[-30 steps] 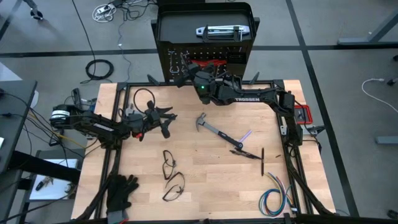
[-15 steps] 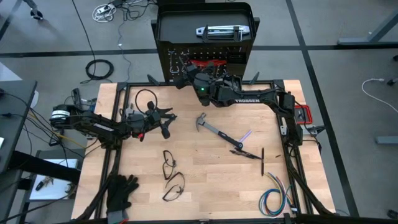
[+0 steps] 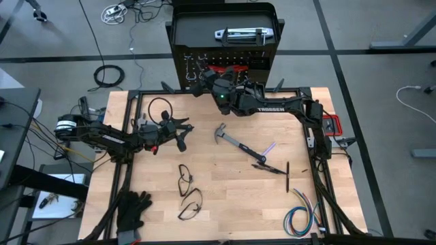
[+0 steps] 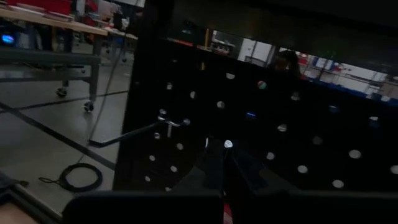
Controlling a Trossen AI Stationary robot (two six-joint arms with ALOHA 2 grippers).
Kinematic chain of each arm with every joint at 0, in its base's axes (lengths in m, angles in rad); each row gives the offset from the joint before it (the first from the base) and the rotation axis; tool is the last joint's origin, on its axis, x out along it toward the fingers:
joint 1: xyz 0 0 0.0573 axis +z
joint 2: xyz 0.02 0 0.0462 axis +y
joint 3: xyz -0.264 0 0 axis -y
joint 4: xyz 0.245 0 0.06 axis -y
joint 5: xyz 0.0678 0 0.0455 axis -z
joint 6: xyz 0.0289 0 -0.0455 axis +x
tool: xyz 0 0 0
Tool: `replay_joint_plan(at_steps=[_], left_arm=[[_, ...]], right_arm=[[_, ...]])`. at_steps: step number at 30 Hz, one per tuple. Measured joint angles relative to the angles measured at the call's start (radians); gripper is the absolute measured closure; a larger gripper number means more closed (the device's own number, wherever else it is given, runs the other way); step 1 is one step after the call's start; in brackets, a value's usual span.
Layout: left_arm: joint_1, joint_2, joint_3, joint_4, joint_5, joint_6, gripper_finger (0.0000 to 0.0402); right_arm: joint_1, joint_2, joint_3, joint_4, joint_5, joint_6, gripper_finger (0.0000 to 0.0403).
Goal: Hang tools onto peg board
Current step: Hang the hook on the pegboard
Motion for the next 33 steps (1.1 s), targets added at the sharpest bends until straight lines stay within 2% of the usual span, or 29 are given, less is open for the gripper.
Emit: replay_joint_plan(at_steps=[7, 22, 33], left_arm=[[0.000, 0.000, 0.000, -0.006, -0.004, 0.001, 0.0203], [0.000, 0.000, 0.000, -0.009, -0.004, 0.002, 0.0204], [0.000, 0.000, 0.000, -0.010, -0.004, 0.002, 0.0204]], right_arm=[[0.006, 0.000, 0.000, 0.001, 0.034, -0.010, 0.0394], [-0.024, -0.001, 0.000, 0.017, -0.042, -0.008, 0.0394], [-0.037, -0.002, 0.000, 0.024, -0.048, 0.097, 0.0394]])
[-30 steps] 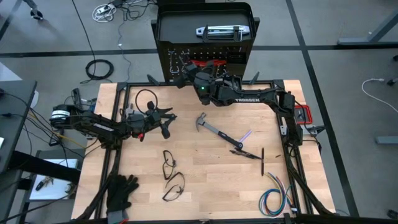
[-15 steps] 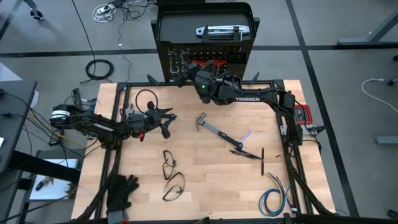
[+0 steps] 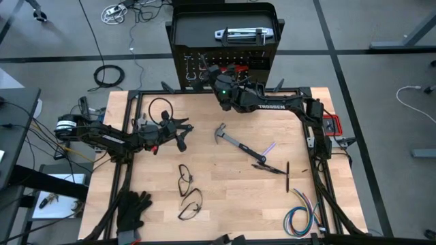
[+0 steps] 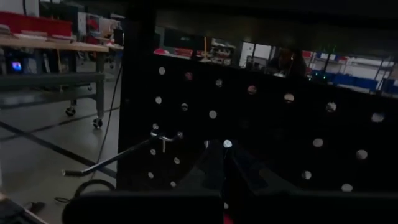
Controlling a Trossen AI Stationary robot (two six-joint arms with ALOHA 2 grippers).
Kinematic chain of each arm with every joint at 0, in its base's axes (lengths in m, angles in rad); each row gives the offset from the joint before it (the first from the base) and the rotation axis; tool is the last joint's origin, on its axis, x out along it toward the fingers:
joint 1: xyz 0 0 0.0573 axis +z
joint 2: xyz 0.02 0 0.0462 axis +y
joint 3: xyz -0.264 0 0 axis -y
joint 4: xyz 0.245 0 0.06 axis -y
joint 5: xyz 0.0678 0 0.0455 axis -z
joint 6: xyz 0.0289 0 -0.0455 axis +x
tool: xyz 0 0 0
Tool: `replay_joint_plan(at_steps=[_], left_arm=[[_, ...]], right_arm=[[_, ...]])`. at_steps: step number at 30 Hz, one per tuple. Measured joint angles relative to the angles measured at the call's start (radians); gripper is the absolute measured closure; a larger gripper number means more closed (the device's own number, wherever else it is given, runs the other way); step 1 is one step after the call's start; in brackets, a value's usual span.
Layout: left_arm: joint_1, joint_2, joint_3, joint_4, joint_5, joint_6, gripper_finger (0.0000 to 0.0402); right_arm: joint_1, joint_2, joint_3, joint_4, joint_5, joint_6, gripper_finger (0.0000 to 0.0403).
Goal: Hang tools onto peg board
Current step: Hang the hook on the pegboard, then move the hook from bottom to top
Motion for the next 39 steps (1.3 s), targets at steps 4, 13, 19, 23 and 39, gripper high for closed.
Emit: replay_joint_plan(at_steps=[4, 13, 19, 23, 39], left_arm=[[0.000, 0.000, 0.000, 0.001, 0.000, -0.001, 0.0204], [0.000, 0.000, 0.000, 0.001, 0.000, -0.002, 0.0204], [0.000, 0.000, 0.000, 0.001, 0.000, -0.003, 0.0204], [0.000, 0.000, 0.000, 0.001, 0.000, -0.003, 0.0204], [0.000, 0.000, 0.000, -0.015, 0.000, -0.003, 0.0204]], right_arm=[[-0.001, -0.001, 0.000, -0.011, 0.004, 0.088, 0.0394], [0.003, -0.003, 0.000, -0.043, 0.004, 0.242, 0.0391], [0.009, -0.003, 0.000, -0.047, 0.002, 0.317, 0.0383], [0.016, -0.001, 0.000, -0.056, -0.026, 0.325, 0.0359], [-0.026, 0.004, -0.039, -0.102, -0.306, 0.432, 0.0288]])
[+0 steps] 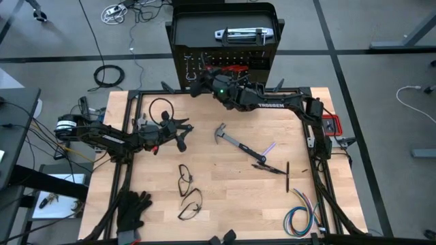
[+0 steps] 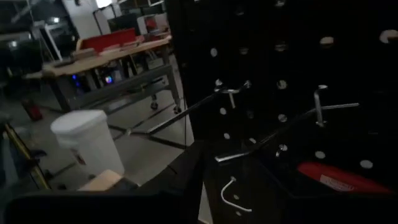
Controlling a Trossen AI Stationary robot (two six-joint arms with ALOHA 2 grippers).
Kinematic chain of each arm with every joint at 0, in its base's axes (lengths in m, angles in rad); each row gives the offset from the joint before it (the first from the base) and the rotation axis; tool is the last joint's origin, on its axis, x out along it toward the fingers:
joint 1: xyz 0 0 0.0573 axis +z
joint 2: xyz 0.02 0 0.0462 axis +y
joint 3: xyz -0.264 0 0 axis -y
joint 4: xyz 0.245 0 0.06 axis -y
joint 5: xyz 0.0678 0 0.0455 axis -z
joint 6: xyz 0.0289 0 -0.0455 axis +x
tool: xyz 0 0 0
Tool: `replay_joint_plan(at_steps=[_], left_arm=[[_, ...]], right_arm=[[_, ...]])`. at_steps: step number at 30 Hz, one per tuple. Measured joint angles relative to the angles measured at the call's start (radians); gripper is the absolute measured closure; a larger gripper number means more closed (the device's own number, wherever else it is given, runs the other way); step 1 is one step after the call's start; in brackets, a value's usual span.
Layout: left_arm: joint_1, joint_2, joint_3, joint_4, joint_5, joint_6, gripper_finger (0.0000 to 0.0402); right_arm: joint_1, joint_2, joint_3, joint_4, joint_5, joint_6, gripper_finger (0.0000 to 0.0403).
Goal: Hang tools onto peg board
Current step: Move the hook from bottom to top
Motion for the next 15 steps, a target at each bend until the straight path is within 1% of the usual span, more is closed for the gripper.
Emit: replay_joint_plan(at_steps=[4, 10, 12, 15], left_arm=[[0.000, 0.000, 0.000, -0.003, 0.000, 0.001, 0.0204], [0.000, 0.000, 0.000, -0.012, 0.000, 0.002, 0.0204], [0.000, 0.000, 0.000, -0.018, 0.000, 0.002, 0.0204], [0.000, 0.000, 0.000, -0.036, 0.000, 0.003, 0.0203]], right_arm=[[0.008, -0.010, 0.000, 0.002, 0.001, -0.099, 0.0288], [0.004, -0.016, 0.000, -0.019, 0.002, -0.139, 0.0289], [0.003, -0.033, 0.000, -0.091, 0.009, -0.219, 0.0290], [0.030, -0.050, 0.003, -0.151, 0.095, -0.420, 0.0289]])
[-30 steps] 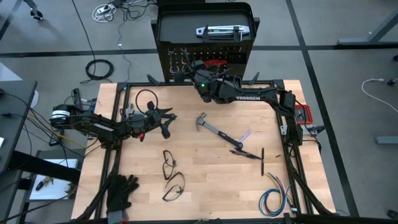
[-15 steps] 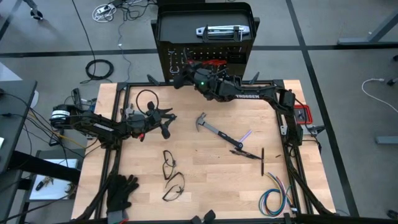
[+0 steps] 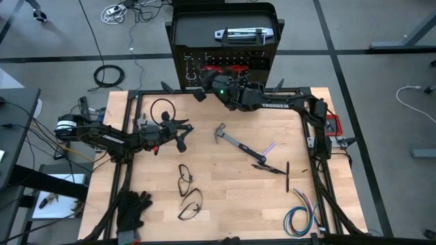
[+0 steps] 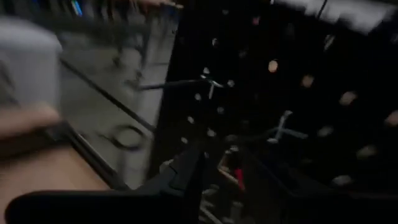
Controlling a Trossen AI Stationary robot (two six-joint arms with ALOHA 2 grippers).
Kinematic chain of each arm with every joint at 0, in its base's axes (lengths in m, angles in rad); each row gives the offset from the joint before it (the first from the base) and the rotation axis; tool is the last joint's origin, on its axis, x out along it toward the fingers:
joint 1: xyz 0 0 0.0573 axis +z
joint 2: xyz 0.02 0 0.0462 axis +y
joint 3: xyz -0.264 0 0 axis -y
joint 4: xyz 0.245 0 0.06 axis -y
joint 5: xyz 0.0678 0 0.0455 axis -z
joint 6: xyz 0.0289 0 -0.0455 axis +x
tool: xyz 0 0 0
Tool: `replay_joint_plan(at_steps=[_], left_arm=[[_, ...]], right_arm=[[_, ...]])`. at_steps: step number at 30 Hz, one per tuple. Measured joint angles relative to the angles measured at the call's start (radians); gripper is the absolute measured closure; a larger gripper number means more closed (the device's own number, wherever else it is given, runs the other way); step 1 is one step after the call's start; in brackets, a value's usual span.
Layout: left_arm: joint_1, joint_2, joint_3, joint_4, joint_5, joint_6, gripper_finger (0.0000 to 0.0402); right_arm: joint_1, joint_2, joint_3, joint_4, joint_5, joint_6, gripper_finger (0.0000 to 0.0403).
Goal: Hang tools onto peg board
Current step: Move the hook from bottom to top
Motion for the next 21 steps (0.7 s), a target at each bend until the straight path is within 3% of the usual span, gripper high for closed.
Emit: replay_joint_plan(at_steps=[7, 12, 16, 21], left_arm=[[0.000, 0.000, 0.000, 0.005, 0.000, 0.000, 0.0203], [0.000, 0.000, 0.000, 0.007, 0.000, -0.001, 0.0203], [0.000, 0.000, 0.000, 0.010, 0.000, -0.002, 0.0203], [0.000, 0.000, 0.000, -0.001, 0.000, -0.002, 0.0203]], right_arm=[[0.068, -0.001, 0.001, 0.005, 0.117, -0.520, 0.0280], [0.075, -0.001, 0.001, 0.004, 0.209, -0.724, 0.0276], [0.080, -0.001, 0.001, 0.000, 0.192, -0.915, 0.0276], [0.106, -0.004, 0.001, -0.006, 0.223, -0.828, 0.0276]])
